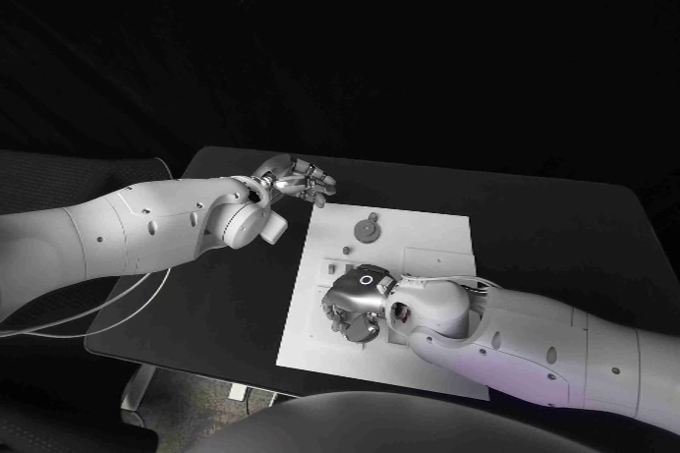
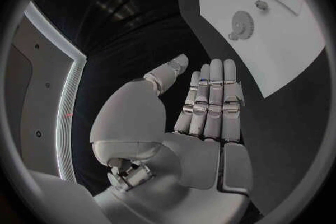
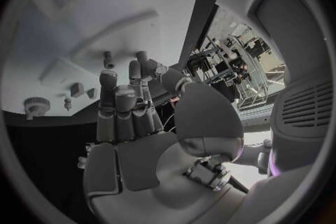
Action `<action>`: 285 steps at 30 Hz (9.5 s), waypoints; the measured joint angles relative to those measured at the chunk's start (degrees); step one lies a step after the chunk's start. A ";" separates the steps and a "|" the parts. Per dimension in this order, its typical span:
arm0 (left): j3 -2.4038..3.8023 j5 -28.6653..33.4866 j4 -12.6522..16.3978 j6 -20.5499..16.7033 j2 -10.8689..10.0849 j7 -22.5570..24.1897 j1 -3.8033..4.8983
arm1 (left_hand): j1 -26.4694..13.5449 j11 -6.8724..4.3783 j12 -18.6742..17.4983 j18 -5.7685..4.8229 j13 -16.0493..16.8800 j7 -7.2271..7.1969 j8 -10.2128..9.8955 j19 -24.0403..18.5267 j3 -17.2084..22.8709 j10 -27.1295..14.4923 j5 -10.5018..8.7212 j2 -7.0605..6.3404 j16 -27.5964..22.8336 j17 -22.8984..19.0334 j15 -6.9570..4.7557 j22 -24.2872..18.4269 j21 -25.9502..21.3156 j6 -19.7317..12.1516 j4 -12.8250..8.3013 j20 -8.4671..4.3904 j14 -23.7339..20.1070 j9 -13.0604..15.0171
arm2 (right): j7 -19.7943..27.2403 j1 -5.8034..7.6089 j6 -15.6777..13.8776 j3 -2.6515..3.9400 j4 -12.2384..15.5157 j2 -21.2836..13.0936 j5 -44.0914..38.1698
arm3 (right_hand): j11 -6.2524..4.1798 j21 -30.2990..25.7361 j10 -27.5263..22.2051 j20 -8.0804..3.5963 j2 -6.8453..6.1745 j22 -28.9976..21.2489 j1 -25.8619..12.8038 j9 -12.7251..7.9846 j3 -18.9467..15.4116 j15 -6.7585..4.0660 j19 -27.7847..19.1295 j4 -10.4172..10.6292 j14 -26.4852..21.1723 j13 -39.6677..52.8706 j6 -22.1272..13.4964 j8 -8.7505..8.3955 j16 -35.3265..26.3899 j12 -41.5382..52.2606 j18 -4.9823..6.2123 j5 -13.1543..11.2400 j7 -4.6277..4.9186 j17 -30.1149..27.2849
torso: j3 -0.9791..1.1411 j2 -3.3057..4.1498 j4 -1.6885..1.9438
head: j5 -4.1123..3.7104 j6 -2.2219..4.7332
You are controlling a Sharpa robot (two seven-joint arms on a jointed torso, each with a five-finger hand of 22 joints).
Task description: Assemble the parts on the task board
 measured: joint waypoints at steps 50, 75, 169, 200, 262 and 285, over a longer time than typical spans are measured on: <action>-0.08 0.01 -2.05 -0.02 -0.11 0.00 -0.01 | 0.00 0.00 0.00 0.41 -0.04 0.00 0.00 0.00 0.00 0.00 0.00 0.00 -0.23 0.43 0.00 0.08 0.00 0.00 0.00 0.00 0.00 -0.08 | -5.51 9.51 0.64 6.70 7.50 -23.23 24.63 | -2.96 -1.23 -4.45 -0.43 -6.10 0.00 -10.81 1.32 -14.40 -2.85 0.25 8.28 -0.19 39.09 -4.25 -0.76 2.22 37.37 1.87 2.86 -1.03 1.72 | 0.11 -0.30 -0.68 | -4.75 4.51; -0.14 0.01 -1.32 0.07 0.07 -0.08 -0.01 | 0.00 0.00 0.00 0.07 -0.08 0.00 0.00 0.00 -0.03 0.00 0.00 0.00 -0.45 0.75 -0.20 0.13 -0.23 0.00 0.28 0.00 0.20 -0.13 | -22.14 8.95 13.58 0.00 12.46 -27.32 41.81 | -4.60 0.53 -4.37 -3.30 -8.70 0.00 -22.63 4.56 -13.01 -4.18 1.65 28.38 1.82 48.51 -0.45 0.61 7.78 54.00 0.50 -4.60 -3.62 10.07 | -0.13 -0.30 -0.61 | -7.05 3.34; -0.19 0.02 -0.37 0.29 -0.41 -0.45 -0.01 | 0.00 0.00 0.00 -0.09 -0.15 0.00 0.23 0.20 -0.02 0.00 0.00 0.00 -1.12 1.53 -0.20 0.23 -0.28 0.00 0.59 0.20 0.20 -0.20 | -28.44 10.64 11.65 -0.48 6.31 -15.54 62.54 | -4.89 1.66 -4.68 -2.23 5.39 0.00 -21.35 5.60 -20.34 -4.01 0.64 4.41 2.42 45.47 3.57 -2.91 6.62 55.27 0.97 2.70 -3.57 10.83 | -0.14 -0.29 -0.53 | -6.37 0.62; -0.21 0.03 -0.13 0.35 -0.57 -0.74 -0.01 | 0.00 0.00 0.00 0.46 -0.14 0.00 0.23 0.20 -0.02 0.00 0.00 0.00 -1.33 1.79 -0.20 0.32 -0.44 0.00 0.59 0.21 0.20 -0.25 | -30.88 7.82 12.85 -0.46 3.93 -13.61 62.68 | -4.79 1.66 -4.58 -2.22 5.08 0.00 -24.22 5.70 -16.23 -3.69 0.63 2.06 2.23 45.42 3.57 -3.24 6.64 55.27 0.96 2.27 -3.56 10.93 | -0.10 -0.29 -0.56 | -6.23 -0.80; -0.24 0.03 -0.06 0.39 -0.86 -1.00 -0.01 | 0.00 0.00 0.00 0.03 -0.18 0.00 0.23 0.20 -0.02 0.00 0.00 0.00 -1.78 2.23 -0.20 0.39 -0.57 0.00 0.90 0.21 0.20 -0.33 | -30.81 6.25 11.01 -0.50 3.93 -12.96 59.28 | -4.68 1.66 -4.88 -2.12 3.89 0.00 -27.54 6.17 -12.95 -3.90 0.53 4.46 1.69 45.37 3.82 -2.90 6.64 55.50 0.97 2.04 -3.29 10.54 | -0.10 -0.29 -0.53 | -5.95 -0.90; -0.25 0.03 -0.10 0.42 -0.95 -1.15 -0.01 | 0.00 0.00 0.00 0.00 -0.22 0.00 0.23 0.20 -0.02 0.00 0.00 0.00 -1.78 2.39 -0.20 0.43 -0.67 0.00 0.89 0.20 0.20 -0.38 | -29.70 6.28 8.48 -0.45 5.52 -14.68 58.48 | -4.81 1.87 -5.00 -2.11 3.89 0.00 -27.54 6.22 -12.95 -3.96 0.52 4.46 1.94 45.38 3.71 -3.07 6.65 55.50 0.96 2.04 -3.41 10.93 | -0.07 -0.30 -0.57 | -5.90 -0.89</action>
